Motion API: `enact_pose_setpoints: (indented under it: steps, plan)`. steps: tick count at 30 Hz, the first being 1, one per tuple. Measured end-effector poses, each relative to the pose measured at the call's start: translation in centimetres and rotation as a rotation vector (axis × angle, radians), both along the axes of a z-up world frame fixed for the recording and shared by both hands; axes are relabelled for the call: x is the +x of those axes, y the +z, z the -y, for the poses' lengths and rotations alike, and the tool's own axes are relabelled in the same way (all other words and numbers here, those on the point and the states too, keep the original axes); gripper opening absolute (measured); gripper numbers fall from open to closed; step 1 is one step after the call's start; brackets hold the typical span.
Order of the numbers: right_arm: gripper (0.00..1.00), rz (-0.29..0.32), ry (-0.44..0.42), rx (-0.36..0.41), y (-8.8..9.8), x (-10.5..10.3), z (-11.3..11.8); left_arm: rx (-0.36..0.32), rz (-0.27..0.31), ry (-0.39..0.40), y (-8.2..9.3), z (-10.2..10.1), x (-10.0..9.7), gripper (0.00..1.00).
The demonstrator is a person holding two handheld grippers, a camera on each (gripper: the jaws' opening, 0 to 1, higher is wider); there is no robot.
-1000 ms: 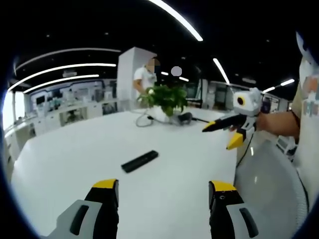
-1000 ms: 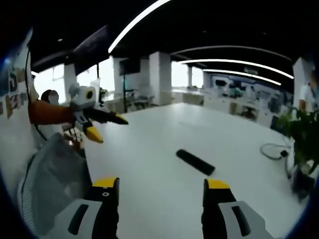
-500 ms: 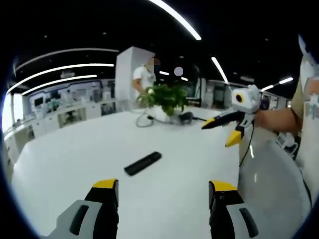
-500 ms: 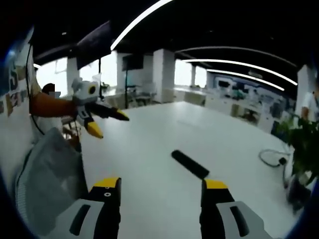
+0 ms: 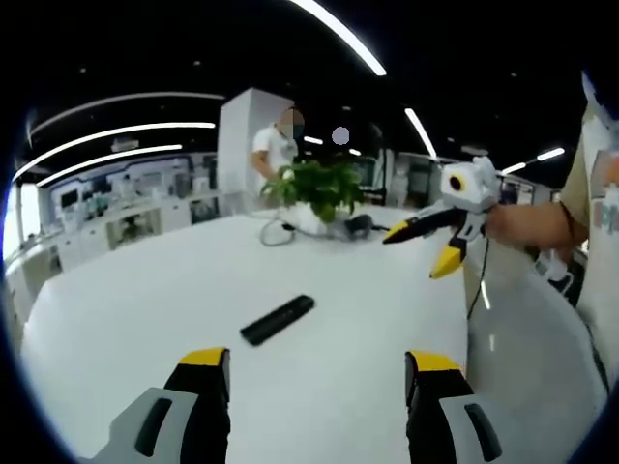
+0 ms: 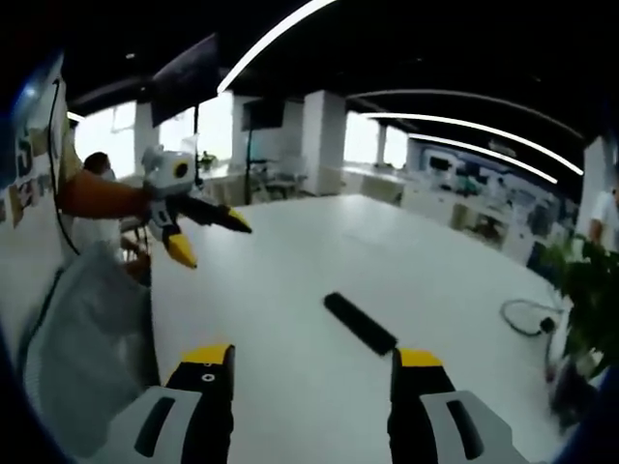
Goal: Press the specified remote control buttons in sequence, fully releasing each button before pressing the next.
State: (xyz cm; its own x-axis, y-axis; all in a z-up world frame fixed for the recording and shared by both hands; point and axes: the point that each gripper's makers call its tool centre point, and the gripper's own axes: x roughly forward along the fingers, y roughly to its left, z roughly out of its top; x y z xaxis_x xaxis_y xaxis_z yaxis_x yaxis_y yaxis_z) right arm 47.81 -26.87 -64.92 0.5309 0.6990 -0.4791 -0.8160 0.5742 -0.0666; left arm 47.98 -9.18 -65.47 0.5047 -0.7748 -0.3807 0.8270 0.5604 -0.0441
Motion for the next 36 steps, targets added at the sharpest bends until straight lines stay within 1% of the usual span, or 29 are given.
enact_pose_setpoints:
  steps: [9, 21, 30, 36]
  plan:
    - [0.64, 0.011, 0.025, -0.022, 0.3, 1.4, -0.5, 0.015, 0.009, -0.026, 0.1, 0.2, 1.3, 0.76]
    - [0.64, 0.017, 0.063, -0.063, 0.3, 3.3, -0.8, 0.048, 0.033, -0.074, 0.4, 1.2, 3.2, 0.75]
    - [0.63, 0.019, 0.093, -0.094, 0.1, 4.7, -0.9, 0.065, 0.038, -0.106, 0.2, 2.0, 4.5, 0.75]
    - [0.63, 0.014, 0.108, -0.111, -0.3, 5.8, -0.9, 0.079, 0.035, -0.122, -0.4, 2.4, 5.3, 0.75]
